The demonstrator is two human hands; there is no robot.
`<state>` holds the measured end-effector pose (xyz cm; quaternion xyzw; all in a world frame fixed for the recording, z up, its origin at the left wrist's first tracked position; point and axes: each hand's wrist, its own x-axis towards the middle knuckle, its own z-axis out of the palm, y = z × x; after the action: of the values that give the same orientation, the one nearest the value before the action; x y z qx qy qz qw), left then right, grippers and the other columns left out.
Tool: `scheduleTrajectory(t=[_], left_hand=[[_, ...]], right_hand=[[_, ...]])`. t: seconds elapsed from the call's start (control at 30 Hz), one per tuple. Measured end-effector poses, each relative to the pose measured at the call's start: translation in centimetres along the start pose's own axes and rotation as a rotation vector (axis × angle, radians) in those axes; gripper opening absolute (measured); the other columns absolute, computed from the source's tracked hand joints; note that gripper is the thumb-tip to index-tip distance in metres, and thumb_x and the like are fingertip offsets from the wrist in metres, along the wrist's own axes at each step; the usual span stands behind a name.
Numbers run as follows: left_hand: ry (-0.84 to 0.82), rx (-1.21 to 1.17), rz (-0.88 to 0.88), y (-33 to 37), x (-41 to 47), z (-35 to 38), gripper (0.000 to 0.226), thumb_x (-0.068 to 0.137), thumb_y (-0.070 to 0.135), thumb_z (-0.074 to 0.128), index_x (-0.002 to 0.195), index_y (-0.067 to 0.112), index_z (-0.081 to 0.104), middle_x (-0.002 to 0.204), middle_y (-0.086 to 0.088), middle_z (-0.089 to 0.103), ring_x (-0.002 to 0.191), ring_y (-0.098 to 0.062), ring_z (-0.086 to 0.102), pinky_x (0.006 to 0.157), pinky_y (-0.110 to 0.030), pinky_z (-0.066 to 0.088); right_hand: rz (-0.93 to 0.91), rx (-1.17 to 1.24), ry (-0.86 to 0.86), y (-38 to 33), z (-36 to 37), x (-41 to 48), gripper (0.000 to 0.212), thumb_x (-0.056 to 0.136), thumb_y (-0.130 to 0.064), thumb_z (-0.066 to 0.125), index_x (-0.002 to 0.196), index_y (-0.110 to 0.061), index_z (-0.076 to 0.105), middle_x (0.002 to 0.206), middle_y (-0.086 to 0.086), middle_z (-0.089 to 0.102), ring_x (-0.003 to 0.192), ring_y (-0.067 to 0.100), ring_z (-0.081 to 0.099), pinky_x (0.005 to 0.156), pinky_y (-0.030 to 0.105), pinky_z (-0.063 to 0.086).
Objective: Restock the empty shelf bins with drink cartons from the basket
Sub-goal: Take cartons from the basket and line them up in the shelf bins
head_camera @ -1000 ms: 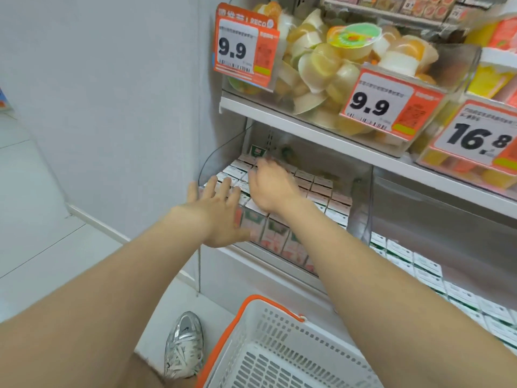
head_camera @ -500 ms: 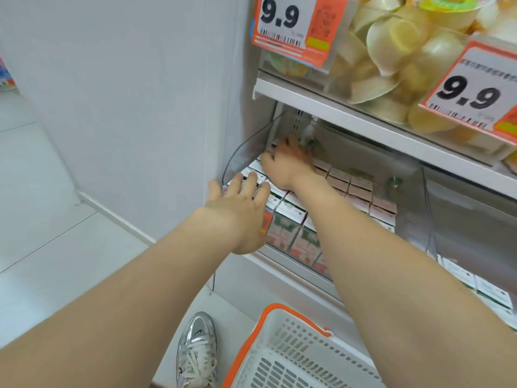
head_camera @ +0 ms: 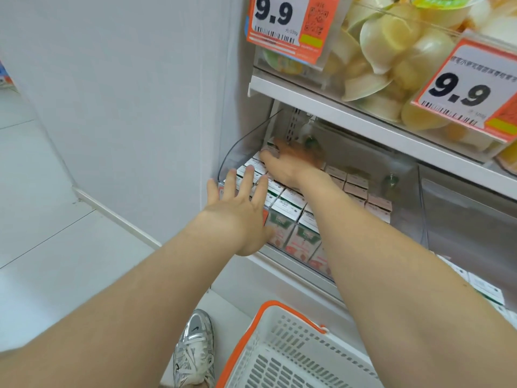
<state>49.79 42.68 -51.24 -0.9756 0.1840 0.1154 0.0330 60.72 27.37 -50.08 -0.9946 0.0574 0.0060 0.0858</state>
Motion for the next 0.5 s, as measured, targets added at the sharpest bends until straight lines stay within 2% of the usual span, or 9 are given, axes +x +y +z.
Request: scheduleTrajectory(t=[0.07,0.13,0.27,0.33,0.4,0.43,0.5], left_hand=[[0.001,-0.018,0.002,0.1,0.0,0.0,0.086,0.103,0.069,0.015,0.162,0.020,-0.025,0.169,-0.006,-0.032,0.156,-0.038,-0.024,0.123,-0.066,-0.001],[0.003,-0.010,0.004,0.1,0.0,0.0,0.083,0.103,0.068,0.011,0.163,0.020,-0.021,0.170,-0.004,-0.029,0.157,-0.037,-0.022,0.123,-0.066,0.001],[0.004,-0.008,-0.004,0.2,0.2,0.0,0.083,0.103,0.068,0.012,0.163,0.019,-0.019,0.171,-0.004,-0.025,0.158,-0.038,-0.018,0.123,-0.066,0.005],[-0.003,-0.012,-0.011,0.3,0.3,0.0,0.083,0.104,0.068,0.012,0.163,0.019,-0.020,0.171,-0.003,-0.026,0.158,-0.038,-0.019,0.123,-0.067,0.004],[0.004,-0.006,-0.018,0.4,0.3,0.1,0.082,0.104,0.066,0.012,0.163,0.019,-0.021,0.170,-0.004,-0.027,0.157,-0.038,-0.019,0.122,-0.068,0.004],[0.008,-0.005,-0.021,0.4,0.3,0.1,0.082,0.105,0.066,0.012,0.163,0.018,-0.020,0.170,-0.004,-0.027,0.157,-0.039,-0.019,0.122,-0.068,0.004],[0.020,-0.007,-0.024,0.5,0.3,0.3,0.081,0.105,0.065,0.013,0.163,0.018,-0.020,0.170,-0.004,-0.027,0.157,-0.039,-0.019,0.122,-0.068,0.004]], right_hand=[[-0.019,0.066,-0.031,0.5,-0.1,0.1,0.067,0.095,-0.066,0.029,0.158,-0.045,0.030,0.168,0.003,0.029,0.155,0.035,0.023,0.121,0.049,0.022],[-0.040,0.092,-0.036,1.0,0.2,0.2,0.061,0.094,-0.063,0.031,0.151,-0.045,0.037,0.163,0.003,0.036,0.149,0.033,0.033,0.118,0.050,0.029],[-0.007,0.212,0.010,0.8,0.1,1.2,0.035,0.101,-0.053,0.034,0.127,-0.034,0.046,0.138,0.000,0.056,0.122,0.031,0.056,0.104,0.049,0.043],[0.016,0.220,0.000,0.3,-0.2,2.0,0.045,0.102,-0.052,0.032,0.141,-0.032,0.041,0.147,0.002,0.054,0.130,0.034,0.054,0.108,0.052,0.042],[0.035,0.186,-0.035,-0.2,-0.4,2.5,0.058,0.103,-0.052,0.030,0.157,-0.029,0.035,0.162,0.004,0.042,0.144,0.033,0.044,0.115,0.047,0.038],[0.034,0.183,-0.048,-0.4,-0.5,2.6,0.060,0.104,-0.053,0.031,0.158,-0.027,0.037,0.164,0.005,0.040,0.147,0.031,0.042,0.114,0.043,0.038],[0.027,0.205,-0.052,-0.6,-0.9,2.6,0.059,0.103,-0.053,0.034,0.153,-0.023,0.046,0.158,0.005,0.048,0.141,0.031,0.048,0.099,0.038,0.041]])
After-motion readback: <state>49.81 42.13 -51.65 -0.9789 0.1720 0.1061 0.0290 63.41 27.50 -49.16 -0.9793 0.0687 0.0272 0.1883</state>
